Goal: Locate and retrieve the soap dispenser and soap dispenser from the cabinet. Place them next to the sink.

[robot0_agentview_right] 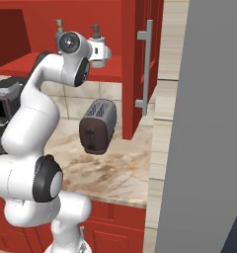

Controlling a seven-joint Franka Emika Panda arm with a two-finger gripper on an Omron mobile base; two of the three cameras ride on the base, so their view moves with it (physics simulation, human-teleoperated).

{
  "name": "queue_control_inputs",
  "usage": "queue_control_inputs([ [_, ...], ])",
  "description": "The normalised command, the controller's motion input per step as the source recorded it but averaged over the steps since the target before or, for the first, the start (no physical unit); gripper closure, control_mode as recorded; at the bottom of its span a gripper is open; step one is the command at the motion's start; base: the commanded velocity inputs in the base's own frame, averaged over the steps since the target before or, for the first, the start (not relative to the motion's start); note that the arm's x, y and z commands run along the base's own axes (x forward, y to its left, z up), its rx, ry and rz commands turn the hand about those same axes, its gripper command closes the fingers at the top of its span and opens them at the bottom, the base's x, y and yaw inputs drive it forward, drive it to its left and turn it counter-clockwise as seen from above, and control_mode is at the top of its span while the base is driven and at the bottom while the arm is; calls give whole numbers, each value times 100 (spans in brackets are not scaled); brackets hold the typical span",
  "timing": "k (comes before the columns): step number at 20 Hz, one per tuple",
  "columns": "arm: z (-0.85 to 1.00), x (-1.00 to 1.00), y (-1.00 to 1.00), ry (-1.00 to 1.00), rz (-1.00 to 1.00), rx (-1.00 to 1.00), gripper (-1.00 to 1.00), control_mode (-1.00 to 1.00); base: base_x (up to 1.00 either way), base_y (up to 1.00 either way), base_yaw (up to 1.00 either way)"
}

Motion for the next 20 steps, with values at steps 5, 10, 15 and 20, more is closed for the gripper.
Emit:
queue_control_inputs([
  [5, -4, 25, 2, 4, 0, 0, -100, -100, 0, 0, 0],
  [10, -7, 28, 3, 1, 0, 0, -100, -100, 0, 0, 0],
  [15, -4, 21, 3, 1, 0, 0, -100, -100, 0, 0, 0],
  [20, -5, 17, 1, 1, 0, 0, -100, -100, 0, 0, 0],
])
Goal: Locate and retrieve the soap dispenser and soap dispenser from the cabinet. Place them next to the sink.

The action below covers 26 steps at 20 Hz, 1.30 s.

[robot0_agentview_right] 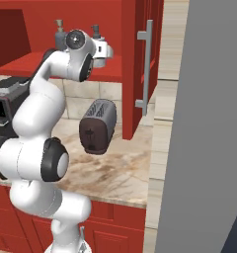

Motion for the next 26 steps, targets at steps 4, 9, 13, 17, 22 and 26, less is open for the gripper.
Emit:
queue_control_inputs([
  [4, -7, 17, 2, 1, 0, 0, -100, -100, 0, 0, 0],
  [9, -6, 17, 4, 0, 0, 0, -100, -100, 0, 0, 0],
  [13, -5, 17, 4, 0, 0, 0, -100, -100, 0, 0, 0],
  [17, -2, 17, 3, 0, 0, 0, -100, -100, 0, 0, 0],
  [22, -3, 21, 0, 1, 0, 0, -100, -100, 0, 0, 0],
  [26, -7, 27, 0, 3, 0, 0, -100, -100, 0, 0, 0],
])
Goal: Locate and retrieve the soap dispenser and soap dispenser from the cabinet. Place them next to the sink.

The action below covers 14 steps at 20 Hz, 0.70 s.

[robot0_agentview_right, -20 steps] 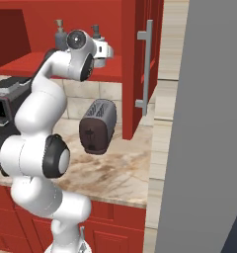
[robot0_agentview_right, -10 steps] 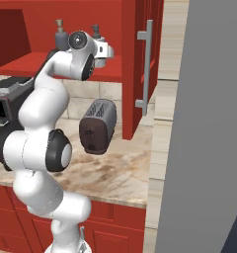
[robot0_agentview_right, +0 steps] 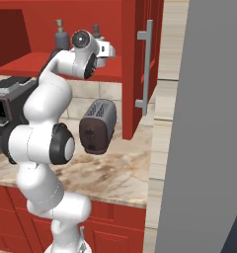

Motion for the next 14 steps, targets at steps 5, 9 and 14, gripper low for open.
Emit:
queue_control_inputs([
  [5, -4, 18, 0, 1, 0, 0, -100, -100, 0, 0, 0],
  [9, 0, 3, 2, 0, 0, 0, 100, -100, 0, 0, 0],
  [14, -1, 0, 0, -1, 0, 0, 100, -100, 0, 0, 0],
])
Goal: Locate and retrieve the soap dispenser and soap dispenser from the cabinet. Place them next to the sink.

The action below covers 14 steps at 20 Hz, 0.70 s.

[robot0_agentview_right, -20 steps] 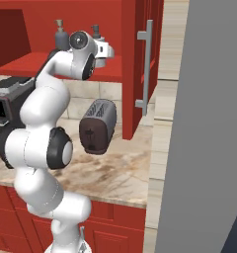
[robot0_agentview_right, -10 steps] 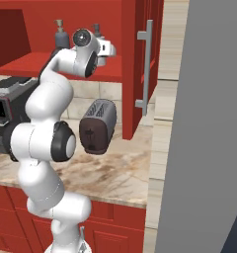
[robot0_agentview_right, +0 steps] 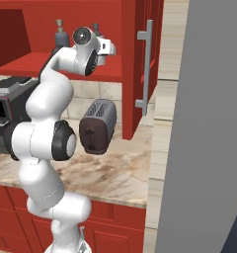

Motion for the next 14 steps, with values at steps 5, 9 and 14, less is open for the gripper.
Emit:
queue_control_inputs([
  [5, 0, -1, 0, -1, 0, 1, 100, -100, 0, 0, 0],
  [9, 0, -12, 0, -3, 0, 3, 100, -100, 0, 0, 0],
  [14, 6, -22, 0, -6, -2, 5, 100, -100, 0, 0, 0],
])
